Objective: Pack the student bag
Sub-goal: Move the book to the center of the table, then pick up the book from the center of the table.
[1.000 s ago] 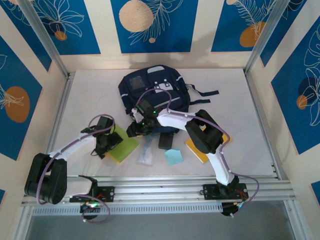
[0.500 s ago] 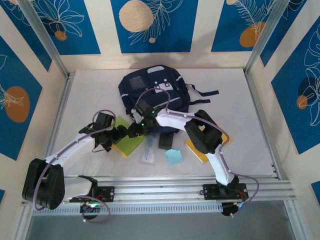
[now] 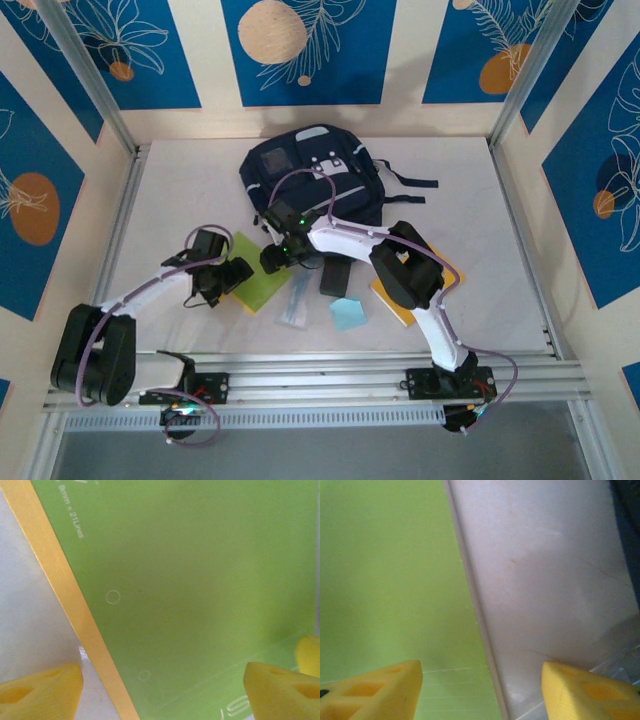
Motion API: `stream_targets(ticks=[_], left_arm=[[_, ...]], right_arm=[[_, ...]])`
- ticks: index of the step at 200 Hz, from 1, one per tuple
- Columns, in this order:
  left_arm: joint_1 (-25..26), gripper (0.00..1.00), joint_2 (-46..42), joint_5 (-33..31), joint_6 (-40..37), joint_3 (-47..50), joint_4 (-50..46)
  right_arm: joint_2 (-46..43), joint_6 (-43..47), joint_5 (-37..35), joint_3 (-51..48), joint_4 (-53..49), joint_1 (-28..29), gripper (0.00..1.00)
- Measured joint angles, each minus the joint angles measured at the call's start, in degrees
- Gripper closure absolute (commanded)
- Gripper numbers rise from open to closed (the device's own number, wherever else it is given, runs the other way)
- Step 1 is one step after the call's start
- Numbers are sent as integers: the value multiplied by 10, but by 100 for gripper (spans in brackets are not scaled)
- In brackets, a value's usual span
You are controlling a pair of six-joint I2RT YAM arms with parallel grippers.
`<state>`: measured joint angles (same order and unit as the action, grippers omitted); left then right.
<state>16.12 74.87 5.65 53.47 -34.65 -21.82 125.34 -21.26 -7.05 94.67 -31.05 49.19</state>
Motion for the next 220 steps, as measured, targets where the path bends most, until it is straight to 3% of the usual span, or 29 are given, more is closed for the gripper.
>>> stream_targets(ticks=[40,76,179,220], left_arm=[[-4,35,13,-8,-5,2,0],[-4,36,16,-10,-6,5,0],[-7,39,17,-10,2,13,9],[-7,38,17,-10,2,13,9]], right_arm=[[11,5,-7,12,-12,7,37],[17,4,19,23,-14,14,39],[-19,-59,181,3,3,-8,45],[-52,-82,222,3,24,-16,58]])
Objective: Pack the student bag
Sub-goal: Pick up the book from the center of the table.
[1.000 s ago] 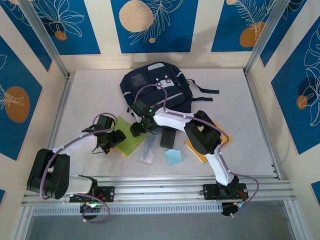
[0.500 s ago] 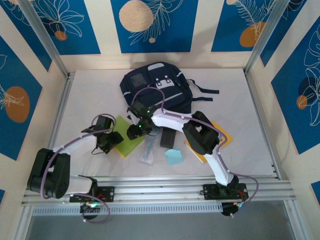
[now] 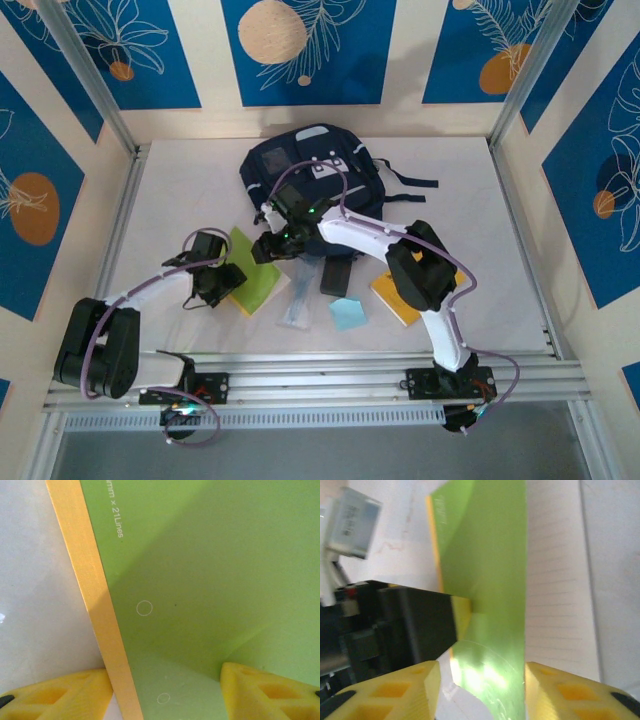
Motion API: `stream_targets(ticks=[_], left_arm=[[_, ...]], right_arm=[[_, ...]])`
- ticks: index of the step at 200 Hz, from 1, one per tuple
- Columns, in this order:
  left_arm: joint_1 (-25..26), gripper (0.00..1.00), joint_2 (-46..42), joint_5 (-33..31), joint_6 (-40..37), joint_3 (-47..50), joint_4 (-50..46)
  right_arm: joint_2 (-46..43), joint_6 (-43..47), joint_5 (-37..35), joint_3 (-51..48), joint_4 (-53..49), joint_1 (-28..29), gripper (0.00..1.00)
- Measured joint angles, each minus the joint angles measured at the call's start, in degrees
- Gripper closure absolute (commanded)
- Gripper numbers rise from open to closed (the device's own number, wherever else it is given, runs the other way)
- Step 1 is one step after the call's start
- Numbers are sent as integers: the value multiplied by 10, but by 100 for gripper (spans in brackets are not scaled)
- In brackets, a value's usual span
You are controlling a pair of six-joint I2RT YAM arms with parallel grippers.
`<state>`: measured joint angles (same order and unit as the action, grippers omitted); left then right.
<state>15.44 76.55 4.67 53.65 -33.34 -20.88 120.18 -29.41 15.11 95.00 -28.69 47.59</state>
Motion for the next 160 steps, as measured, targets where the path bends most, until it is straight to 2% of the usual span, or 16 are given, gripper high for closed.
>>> stream_targets(ticks=[56,98,109,127,160], left_arm=[[0,38,-5,0,0,1,1],[0,36,-7,0,0,1,2],[0,36,-9,0,2,2,3],[0,31,-14,3,3,4,6],[-4,16,-31,19,3,12,27]], right_arm=[[1,-24,47,-3,24,-2,67],[23,-31,51,-3,23,-5,72],[34,-32,47,-3,21,-5,79],[48,-41,44,-3,16,-7,100],[49,-50,62,-3,19,-18,100]])
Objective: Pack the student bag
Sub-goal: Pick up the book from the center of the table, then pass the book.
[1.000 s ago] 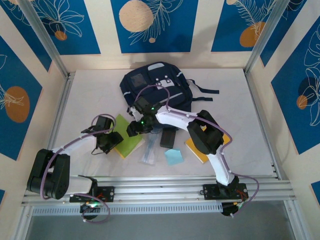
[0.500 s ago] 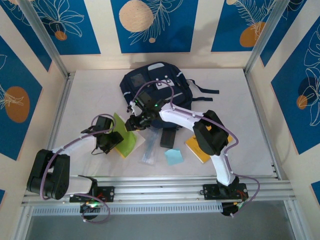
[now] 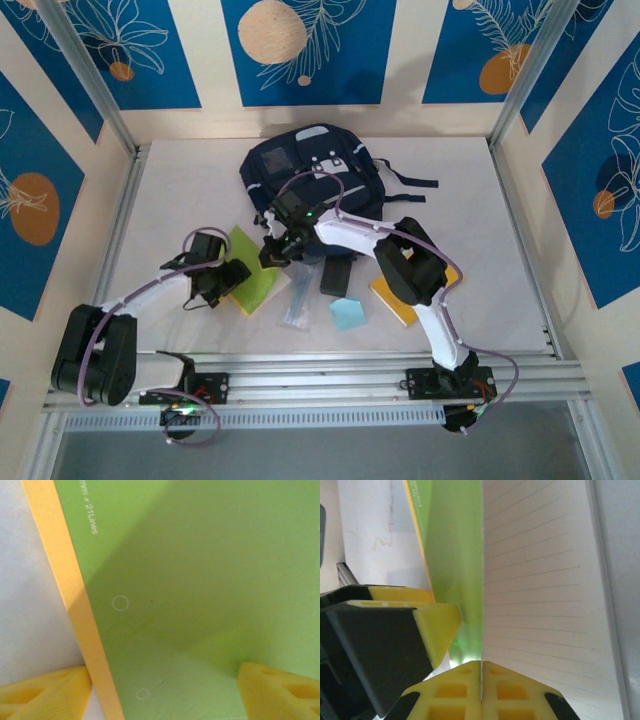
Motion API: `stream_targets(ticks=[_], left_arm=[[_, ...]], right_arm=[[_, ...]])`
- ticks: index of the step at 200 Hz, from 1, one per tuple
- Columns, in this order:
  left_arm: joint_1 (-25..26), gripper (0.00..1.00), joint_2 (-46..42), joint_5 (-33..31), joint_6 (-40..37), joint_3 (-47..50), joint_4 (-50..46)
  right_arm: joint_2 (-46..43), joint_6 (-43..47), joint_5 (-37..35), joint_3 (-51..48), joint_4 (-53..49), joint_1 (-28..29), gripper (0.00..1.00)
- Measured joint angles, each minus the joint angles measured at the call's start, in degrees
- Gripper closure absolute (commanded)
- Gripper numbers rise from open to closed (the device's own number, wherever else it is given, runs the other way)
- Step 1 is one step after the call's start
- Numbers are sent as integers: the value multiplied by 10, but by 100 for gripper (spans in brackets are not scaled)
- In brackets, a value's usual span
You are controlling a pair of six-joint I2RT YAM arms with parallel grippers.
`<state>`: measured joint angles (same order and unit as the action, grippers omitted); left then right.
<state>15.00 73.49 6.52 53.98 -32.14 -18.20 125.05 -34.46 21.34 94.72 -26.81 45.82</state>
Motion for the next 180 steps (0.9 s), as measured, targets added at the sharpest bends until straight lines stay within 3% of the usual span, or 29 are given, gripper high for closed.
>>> stream_targets(ticks=[49,63,119,160,180], left_arm=[[-6,9,-36,28,10,30,107],[-6,1,-45,33,23,34,157],[1,1,-9,33,104,65,378],[22,16,87,34,143,56,496],[28,35,123,37,160,55,546]], right_arm=[[-61,-19,36,-19,16,-64,100],[-84,-24,50,-19,26,-90,100],[-110,-53,98,-47,69,-153,100],[-110,-79,120,-90,107,-159,100],[-110,-87,123,-103,124,-160,100]])
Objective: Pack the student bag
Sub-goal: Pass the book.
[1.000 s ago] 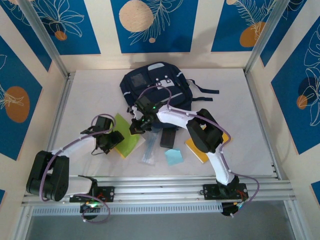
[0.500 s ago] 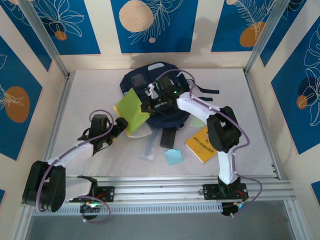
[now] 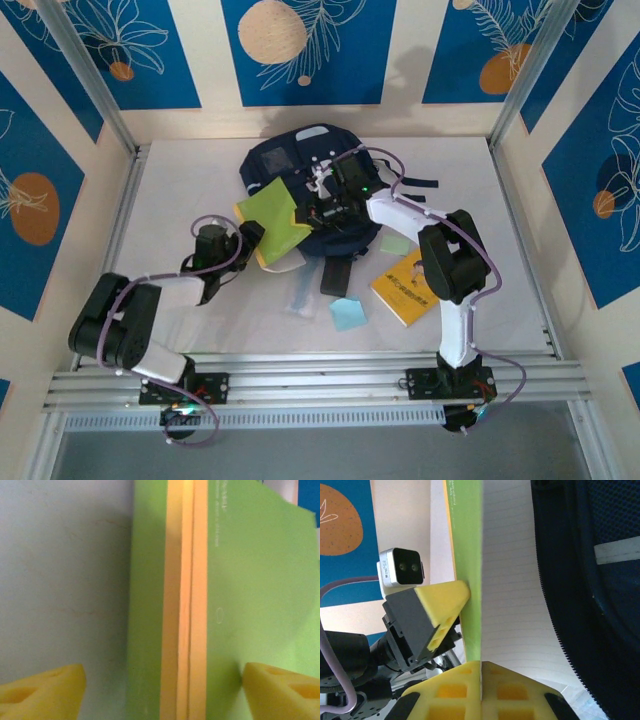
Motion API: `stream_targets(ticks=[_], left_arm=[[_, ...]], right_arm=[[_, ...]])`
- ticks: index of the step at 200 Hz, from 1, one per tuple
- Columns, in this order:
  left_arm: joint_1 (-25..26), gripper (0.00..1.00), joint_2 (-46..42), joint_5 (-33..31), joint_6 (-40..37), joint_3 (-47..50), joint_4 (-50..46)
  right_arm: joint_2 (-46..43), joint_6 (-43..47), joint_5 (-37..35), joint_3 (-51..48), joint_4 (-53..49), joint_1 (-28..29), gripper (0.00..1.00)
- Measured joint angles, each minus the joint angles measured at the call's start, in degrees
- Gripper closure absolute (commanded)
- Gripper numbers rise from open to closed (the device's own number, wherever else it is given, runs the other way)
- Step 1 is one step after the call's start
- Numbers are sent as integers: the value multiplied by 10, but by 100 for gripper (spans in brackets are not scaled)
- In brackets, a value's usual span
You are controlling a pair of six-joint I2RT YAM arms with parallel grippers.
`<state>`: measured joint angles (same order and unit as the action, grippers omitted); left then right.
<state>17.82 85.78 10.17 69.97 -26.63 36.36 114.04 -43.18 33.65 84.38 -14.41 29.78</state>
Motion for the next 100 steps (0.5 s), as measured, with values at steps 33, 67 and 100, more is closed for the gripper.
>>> stream_targets(ticks=[33,67,100], left_arm=[[5,76,22,8,21,0,62],[9,95,5,10,16,-3,56],[-4,93,-53,-6,-6,-31,-53]], right_arm=[[0,-11,4,-23,20,-7,100],[-6,-20,6,-46,33,-11,51],[-46,-17,-14,-63,14,-17,6]])
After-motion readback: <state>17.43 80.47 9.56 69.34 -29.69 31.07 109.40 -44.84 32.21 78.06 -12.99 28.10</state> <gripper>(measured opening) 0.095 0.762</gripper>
